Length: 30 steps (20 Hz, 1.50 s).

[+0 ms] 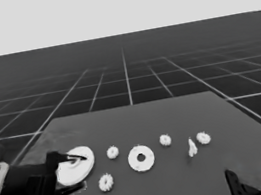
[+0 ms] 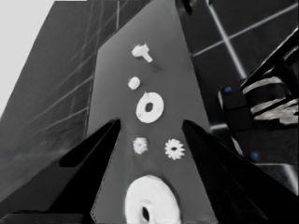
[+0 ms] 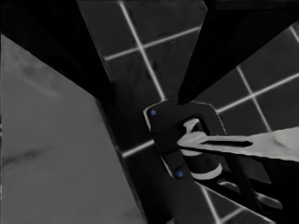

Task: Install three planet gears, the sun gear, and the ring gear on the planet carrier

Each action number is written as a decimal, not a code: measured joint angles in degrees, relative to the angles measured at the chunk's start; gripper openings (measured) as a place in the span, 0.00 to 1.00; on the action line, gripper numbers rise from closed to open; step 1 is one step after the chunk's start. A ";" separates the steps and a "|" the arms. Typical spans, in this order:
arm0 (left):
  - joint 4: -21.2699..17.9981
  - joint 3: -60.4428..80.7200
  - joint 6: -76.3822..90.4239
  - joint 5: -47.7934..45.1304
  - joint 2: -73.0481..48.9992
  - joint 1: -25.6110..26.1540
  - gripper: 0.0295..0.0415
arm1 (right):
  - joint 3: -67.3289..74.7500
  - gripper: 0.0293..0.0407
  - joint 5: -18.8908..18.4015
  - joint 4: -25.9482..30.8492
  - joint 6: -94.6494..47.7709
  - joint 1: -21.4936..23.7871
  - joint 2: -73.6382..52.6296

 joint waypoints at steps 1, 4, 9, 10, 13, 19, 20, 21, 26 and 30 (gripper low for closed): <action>1.69 -1.63 0.06 -1.12 0.06 -1.49 0.01 | -1.34 0.13 -0.56 -1.78 0.08 1.17 -0.32; 30.73 -9.43 -27.71 23.61 16.77 0.49 0.68 | -2.84 0.76 -1.19 -3.80 0.17 2.47 -0.70; -10.84 -61.99 -84.13 49.48 52.75 2.68 0.77 | -3.17 0.81 -1.33 -4.27 0.19 2.76 -0.78; -12.88 -65.94 -84.07 49.28 53.87 3.01 0.75 | -3.18 0.81 -1.34 -4.28 0.19 2.77 -0.78; -15.19 -71.20 -83.47 49.25 55.42 3.41 0.75 | -3.19 0.81 -1.34 -4.30 0.19 2.77 -0.78; 2.08 -82.15 -78.58 38.61 59.34 24.36 0.74 | -3.19 0.81 -1.34 -4.30 0.19 2.78 -0.78; 2.03 -82.50 -78.27 38.56 59.50 24.40 0.73 | -3.19 0.81 -1.34 -4.30 0.19 2.78 -0.78; 2.02 -82.75 -78.09 38.51 59.60 24.45 0.73 | -3.19 0.81 -1.34 -4.30 0.19 2.78 -0.78; 2.38 -83.46 -77.85 38.12 59.82 24.63 0.14 | -3.19 0.81 -1.34 -4.30 0.19 2.78 -0.78; 2.50 -83.61 -77.86 37.99 59.90 24.75 0.14 | -3.19 0.81 -1.34 -4.30 0.19 2.78 -0.78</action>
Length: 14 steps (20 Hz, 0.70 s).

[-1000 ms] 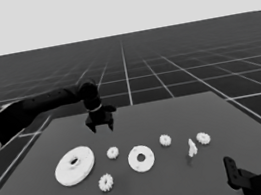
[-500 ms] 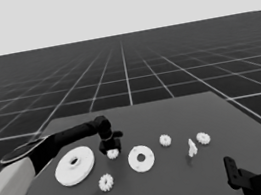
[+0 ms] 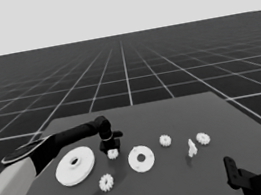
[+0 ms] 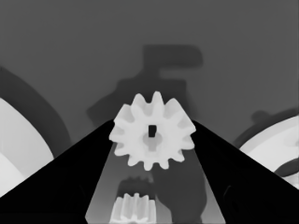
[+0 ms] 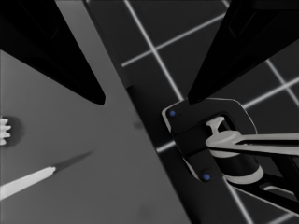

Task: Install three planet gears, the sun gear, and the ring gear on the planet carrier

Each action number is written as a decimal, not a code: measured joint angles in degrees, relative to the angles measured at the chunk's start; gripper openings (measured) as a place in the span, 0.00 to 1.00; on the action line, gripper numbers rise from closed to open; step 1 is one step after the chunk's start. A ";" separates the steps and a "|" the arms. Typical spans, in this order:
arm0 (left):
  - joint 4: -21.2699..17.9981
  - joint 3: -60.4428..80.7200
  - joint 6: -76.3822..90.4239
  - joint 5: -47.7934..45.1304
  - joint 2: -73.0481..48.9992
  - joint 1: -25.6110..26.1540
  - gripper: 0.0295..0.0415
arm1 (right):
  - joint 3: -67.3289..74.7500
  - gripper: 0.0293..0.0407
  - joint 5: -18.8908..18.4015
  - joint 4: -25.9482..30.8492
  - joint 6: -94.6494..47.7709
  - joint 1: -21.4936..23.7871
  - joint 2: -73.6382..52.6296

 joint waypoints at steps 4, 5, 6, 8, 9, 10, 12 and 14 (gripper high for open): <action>-5.71 10.20 -4.95 5.92 -3.89 -5.42 0.14 | 0.00 0.81 0.00 0.00 0.00 0.00 0.00; -10.63 13.13 -6.50 8.44 -4.94 -12.17 0.14 | 0.00 0.81 0.00 0.00 0.00 0.00 0.00; -13.82 13.08 -6.49 9.63 -4.87 -16.20 0.14 | 0.00 0.81 0.00 0.00 0.00 0.00 0.00; -16.76 11.86 -5.85 10.71 -4.38 -19.70 0.14 | 0.00 0.81 0.00 0.00 0.00 0.00 0.00; -17.38 11.45 -5.63 10.95 -4.23 -20.38 0.14 | 0.00 0.81 0.00 0.00 0.00 0.00 0.00; -17.75 11.18 -5.48 11.10 -4.13 -20.75 0.14 | 0.00 0.81 0.00 0.00 0.00 0.00 0.00; -18.08 10.89 -5.32 11.24 -4.02 -21.07 0.14 | 0.00 0.81 0.00 0.00 0.00 0.00 0.00; -18.22 8.33 -9.68 11.21 1.64 -21.18 0.14 | 0.00 0.81 0.00 0.00 0.00 0.00 0.00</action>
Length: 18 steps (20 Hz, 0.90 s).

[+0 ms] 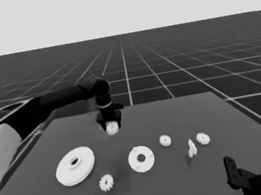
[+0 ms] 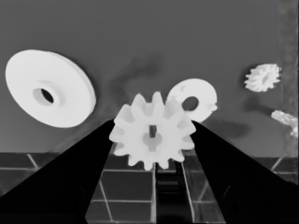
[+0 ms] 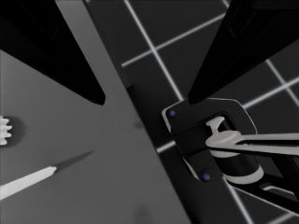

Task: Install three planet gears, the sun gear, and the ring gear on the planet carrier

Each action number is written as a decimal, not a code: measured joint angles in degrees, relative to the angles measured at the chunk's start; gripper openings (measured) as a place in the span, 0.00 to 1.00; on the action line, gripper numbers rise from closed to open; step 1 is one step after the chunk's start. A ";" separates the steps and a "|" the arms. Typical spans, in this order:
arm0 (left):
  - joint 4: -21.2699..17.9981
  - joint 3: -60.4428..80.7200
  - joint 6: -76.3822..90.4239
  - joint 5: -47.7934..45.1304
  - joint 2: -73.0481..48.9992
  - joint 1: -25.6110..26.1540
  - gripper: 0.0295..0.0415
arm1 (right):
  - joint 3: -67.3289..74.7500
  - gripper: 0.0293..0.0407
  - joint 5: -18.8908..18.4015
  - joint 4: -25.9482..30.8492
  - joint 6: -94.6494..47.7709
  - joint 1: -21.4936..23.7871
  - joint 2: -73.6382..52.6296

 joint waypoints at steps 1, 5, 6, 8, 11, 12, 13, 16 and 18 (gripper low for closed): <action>-0.08 -2.40 -1.84 -0.08 5.15 -0.01 0.14 | 0.00 0.81 0.00 0.00 0.00 0.00 0.00; -0.14 -7.82 -2.56 -0.11 11.77 -0.04 0.14 | 0.00 0.81 0.00 0.00 0.00 0.00 0.00; -0.14 -8.21 -2.55 -0.11 12.12 -0.04 0.14 | 0.00 0.81 0.00 0.00 0.00 0.00 0.00; -0.14 -8.60 -2.53 -0.10 12.43 -0.04 0.14 | 0.00 0.81 0.00 0.00 0.00 0.00 0.00; 12.09 -10.22 -1.70 -4.52 12.92 12.40 0.14 | 0.00 0.81 0.00 0.00 0.00 0.00 0.00; 14.56 -12.72 -0.29 -5.80 13.71 15.64 0.14 | 0.00 0.81 0.00 0.00 0.00 0.00 0.00; 15.88 -14.69 0.80 -6.70 14.34 17.35 0.14 | 0.00 0.81 0.00 0.00 0.00 0.00 0.00; 17.24 -17.31 2.23 -7.89 15.24 18.97 0.14 | 0.00 0.81 0.00 0.00 0.00 0.00 0.00; 17.46 -17.77 2.46 -8.11 15.38 19.25 0.14 | 0.00 0.81 0.00 0.00 0.00 0.00 0.00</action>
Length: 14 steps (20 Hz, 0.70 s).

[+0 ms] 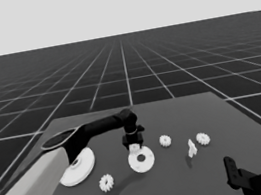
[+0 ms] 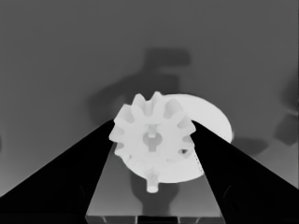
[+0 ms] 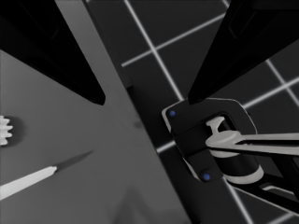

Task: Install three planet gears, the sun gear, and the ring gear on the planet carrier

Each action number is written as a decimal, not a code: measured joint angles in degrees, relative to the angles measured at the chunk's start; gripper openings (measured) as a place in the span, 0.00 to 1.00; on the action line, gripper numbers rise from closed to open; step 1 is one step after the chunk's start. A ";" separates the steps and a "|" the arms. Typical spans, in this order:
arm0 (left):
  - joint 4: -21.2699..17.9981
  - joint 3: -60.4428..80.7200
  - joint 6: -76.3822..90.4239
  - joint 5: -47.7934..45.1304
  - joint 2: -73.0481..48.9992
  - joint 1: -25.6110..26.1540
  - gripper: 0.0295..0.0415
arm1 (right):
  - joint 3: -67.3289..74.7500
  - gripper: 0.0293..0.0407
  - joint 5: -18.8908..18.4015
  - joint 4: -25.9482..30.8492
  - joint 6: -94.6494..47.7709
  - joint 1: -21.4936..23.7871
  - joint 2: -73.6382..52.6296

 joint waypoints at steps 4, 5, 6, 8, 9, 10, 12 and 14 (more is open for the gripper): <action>0.10 -0.20 0.11 -0.11 0.07 0.13 0.71 | 0.00 0.81 0.00 0.00 0.00 0.00 0.00; 0.11 -0.22 0.11 -0.11 0.08 0.13 0.74 | 0.00 0.81 0.00 0.00 0.00 0.00 0.00; 0.11 -0.22 0.12 -0.12 0.08 0.13 0.74 | 0.00 0.81 0.00 0.00 0.00 0.00 0.00; 0.11 -0.23 0.12 -0.12 0.08 0.14 0.74 | 0.00 0.81 0.00 0.00 0.00 0.00 0.00; 0.11 -0.23 0.12 -0.12 0.08 0.14 0.74 | 0.00 0.81 0.00 0.00 0.00 0.00 0.00; 0.11 -0.23 0.12 -0.12 0.08 0.14 0.74 | 0.00 0.81 0.00 0.00 0.00 0.00 0.00; -5.84 8.89 -4.87 4.60 -3.07 -5.23 0.75 | 0.00 0.81 0.00 0.00 0.00 0.00 0.00; -13.47 11.11 -6.28 6.98 -3.59 -14.86 0.75 | 0.00 0.81 0.00 0.00 0.00 0.00 0.00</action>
